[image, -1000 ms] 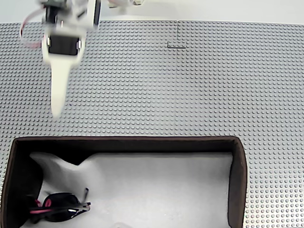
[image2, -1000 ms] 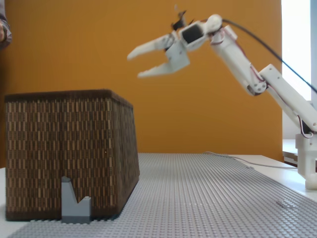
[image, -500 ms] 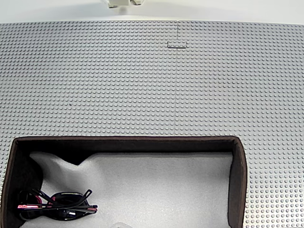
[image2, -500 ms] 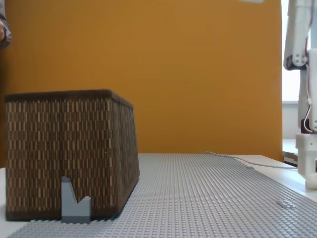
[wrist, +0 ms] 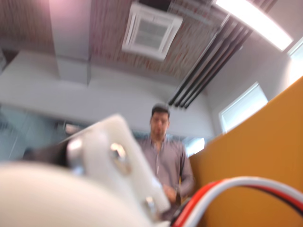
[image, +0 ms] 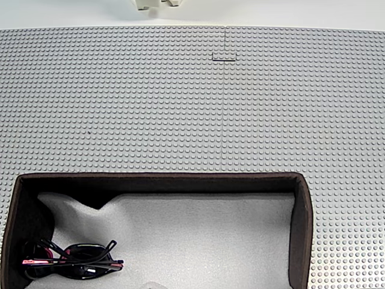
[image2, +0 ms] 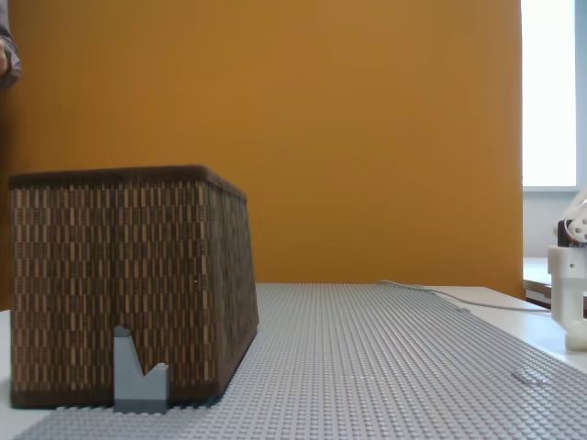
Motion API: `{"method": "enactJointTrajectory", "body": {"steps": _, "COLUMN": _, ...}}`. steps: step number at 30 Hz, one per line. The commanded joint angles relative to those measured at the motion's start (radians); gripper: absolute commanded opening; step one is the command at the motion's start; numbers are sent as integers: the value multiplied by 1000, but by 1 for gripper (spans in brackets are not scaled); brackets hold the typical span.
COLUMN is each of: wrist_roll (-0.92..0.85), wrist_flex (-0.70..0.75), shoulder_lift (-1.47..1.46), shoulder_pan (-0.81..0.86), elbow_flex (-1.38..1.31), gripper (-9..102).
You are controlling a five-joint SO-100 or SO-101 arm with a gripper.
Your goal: Grasp a glasses and put it in the bin.
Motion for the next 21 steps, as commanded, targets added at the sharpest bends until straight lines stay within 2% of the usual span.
{"method": "enactJointTrajectory", "body": {"steps": 1, "wrist_roll": 11, "wrist_flex": -184, "shoulder_lift": 127, "shoulder_pan": 54, "elbow_flex": 451, "gripper": 19}}
{"method": "enactJointTrajectory", "body": {"steps": 4, "wrist_roll": 77, "wrist_flex": -252, "shoulder_lift": 156, "shoulder_pan": 101, "elbow_flex": 617, "gripper": 19}}
{"method": "enactJointTrajectory", "body": {"steps": 6, "wrist_roll": 91, "wrist_flex": -324, "shoulder_lift": 210, "shoulder_pan": 86, "elbow_flex": 775, "gripper": 19}}
{"method": "enactJointTrajectory", "body": {"steps": 12, "wrist_roll": 135, "wrist_flex": -393, "shoulder_lift": 264, "shoulder_pan": 34, "elbow_flex": 1081, "gripper": 19}}
{"method": "enactJointTrajectory", "body": {"steps": 21, "wrist_roll": 262, "wrist_flex": -313, "shoulder_lift": 210, "shoulder_pan": -146, "elbow_flex": 1312, "gripper": 19}}
